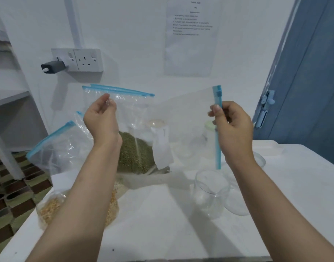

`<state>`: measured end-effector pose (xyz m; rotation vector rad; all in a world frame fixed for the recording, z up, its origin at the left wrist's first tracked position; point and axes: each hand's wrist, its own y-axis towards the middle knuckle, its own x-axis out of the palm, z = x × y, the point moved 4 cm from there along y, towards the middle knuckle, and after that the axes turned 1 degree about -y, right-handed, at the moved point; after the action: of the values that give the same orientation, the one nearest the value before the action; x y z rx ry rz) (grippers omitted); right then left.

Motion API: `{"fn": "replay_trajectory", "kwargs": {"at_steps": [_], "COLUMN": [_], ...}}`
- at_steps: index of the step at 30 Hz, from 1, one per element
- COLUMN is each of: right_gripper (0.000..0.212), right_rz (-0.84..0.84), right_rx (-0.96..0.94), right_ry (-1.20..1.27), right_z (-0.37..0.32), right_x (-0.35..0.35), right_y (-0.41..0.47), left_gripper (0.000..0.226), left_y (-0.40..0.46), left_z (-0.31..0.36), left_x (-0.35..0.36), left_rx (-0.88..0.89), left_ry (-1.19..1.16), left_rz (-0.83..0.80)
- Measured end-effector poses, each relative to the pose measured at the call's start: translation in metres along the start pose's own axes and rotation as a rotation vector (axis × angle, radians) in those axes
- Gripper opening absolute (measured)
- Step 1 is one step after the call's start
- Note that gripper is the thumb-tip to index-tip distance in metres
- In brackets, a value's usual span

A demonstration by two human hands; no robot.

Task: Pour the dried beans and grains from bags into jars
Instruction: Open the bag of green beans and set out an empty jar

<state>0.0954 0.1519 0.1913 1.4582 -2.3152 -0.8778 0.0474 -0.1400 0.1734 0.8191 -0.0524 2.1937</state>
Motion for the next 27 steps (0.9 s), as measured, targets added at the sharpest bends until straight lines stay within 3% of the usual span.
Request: {"fn": "replay_trajectory", "kwargs": {"at_steps": [17, 27], "right_gripper": [0.02, 0.017], "right_rz": [-0.012, 0.032], "right_rx": [0.151, 0.256], "right_ry": [0.127, 0.162], "right_z": [0.052, 0.071], "right_x": [-0.021, -0.028], "right_y": [0.004, 0.004], "left_gripper": [0.02, 0.023], "left_y": [-0.008, -0.022], "left_z": [0.032, 0.043], "left_x": [0.008, 0.021], "left_rx": [0.134, 0.027], "left_ry": [0.012, -0.066], "left_rz": [0.043, -0.011]}}
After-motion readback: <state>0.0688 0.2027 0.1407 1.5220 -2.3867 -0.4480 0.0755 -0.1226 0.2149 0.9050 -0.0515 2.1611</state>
